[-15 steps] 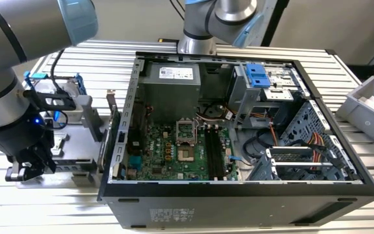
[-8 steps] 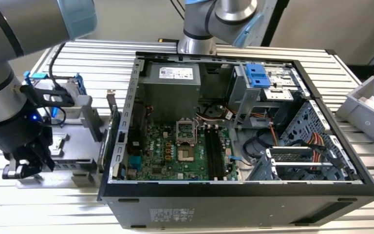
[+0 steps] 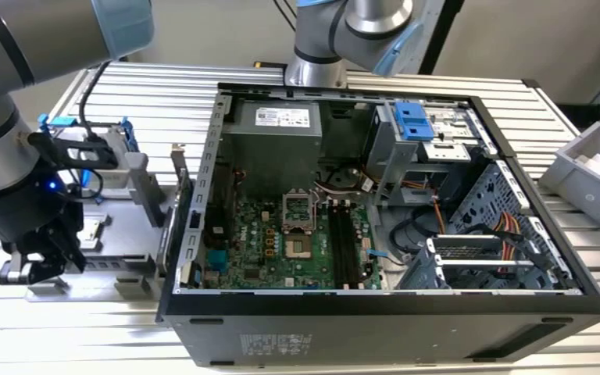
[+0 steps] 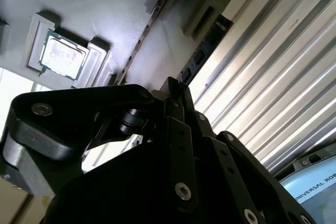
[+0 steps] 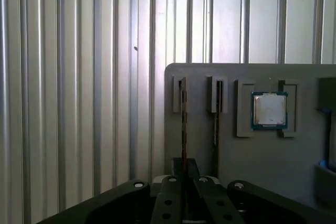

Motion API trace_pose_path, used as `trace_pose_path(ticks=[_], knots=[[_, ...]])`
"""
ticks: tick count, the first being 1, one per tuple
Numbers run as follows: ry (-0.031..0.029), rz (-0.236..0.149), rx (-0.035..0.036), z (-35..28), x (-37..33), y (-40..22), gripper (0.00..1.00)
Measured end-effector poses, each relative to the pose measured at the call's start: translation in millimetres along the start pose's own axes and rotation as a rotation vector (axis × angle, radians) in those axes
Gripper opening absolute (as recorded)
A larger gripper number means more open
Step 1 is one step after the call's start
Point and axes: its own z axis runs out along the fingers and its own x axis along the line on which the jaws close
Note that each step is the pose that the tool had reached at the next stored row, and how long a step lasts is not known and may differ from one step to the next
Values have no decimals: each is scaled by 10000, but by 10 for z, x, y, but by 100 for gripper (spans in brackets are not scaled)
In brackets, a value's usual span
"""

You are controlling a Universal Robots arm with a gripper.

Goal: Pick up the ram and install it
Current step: 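Pick up the ram and move it above insertion slot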

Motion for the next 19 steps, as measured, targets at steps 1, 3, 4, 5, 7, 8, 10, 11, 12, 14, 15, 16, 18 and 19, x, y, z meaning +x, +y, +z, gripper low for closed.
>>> trace_pose_path(ticks=[1, 3, 4, 5, 7, 8, 10, 11, 12, 14, 15, 16, 18, 19], knots=[[-3, 29, 0, -9, 0, 0, 0], [-4, 57, 0, -28, 0, 1, 0], [-4, 62, -1, -38, 1, 1, 0], [-5, 64, 0, -48, 1, 1, 0], [-5, 66, 0, -65, 1, 1, 0], [-5, 66, 0, -73, 1, 1, 0], [-4, 66, -1, -88, 1, 2, 0], [-5, 66, 0, -94, 1, 2, 0], [-5, 66, 1, -99, 1, 2, 0], [-6, 66, 2, -107, 1, 2, 0], [-7, 65, 3, -110, 2, 2, 0], [-6, 65, 3, -113, 2, 3, 0], [-2, 65, -1, -126, 2, 3, 0], [-2, 66, -1, -139, 2, 4, 0]])
